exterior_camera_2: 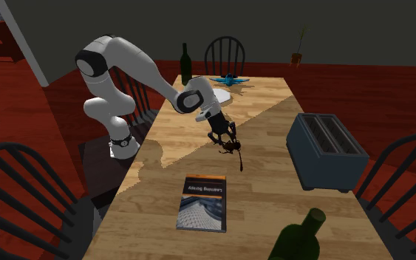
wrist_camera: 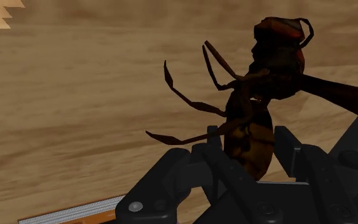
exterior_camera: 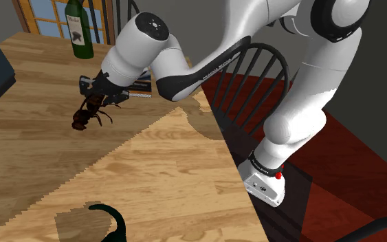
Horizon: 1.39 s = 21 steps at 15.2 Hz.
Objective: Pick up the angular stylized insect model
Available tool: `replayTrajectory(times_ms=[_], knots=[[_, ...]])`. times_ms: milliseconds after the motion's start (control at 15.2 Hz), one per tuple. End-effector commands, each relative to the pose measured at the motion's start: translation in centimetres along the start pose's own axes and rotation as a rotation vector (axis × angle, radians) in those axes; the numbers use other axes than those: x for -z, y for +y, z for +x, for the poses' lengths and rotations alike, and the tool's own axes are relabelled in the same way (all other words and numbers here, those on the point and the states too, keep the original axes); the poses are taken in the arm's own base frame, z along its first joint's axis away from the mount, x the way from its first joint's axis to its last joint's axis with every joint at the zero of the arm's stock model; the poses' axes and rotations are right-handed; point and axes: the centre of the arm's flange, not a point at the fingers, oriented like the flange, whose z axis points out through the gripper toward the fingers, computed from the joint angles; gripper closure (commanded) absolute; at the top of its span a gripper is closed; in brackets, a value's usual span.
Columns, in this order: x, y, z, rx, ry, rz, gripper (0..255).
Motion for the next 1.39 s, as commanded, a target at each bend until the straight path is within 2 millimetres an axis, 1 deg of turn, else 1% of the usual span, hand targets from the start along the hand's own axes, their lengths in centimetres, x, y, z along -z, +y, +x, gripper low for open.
replayTrajectory(times_ms=[0, 396, 1320], knots=[[0.0, 0.0, 0.0, 0.0, 0.0, -0.001, 255], [-0.1, 0.1, -0.1, 0.0, 0.0, -0.001, 255], [6.0, -3.0, 2.6, 0.0, 0.0, -0.001, 255]])
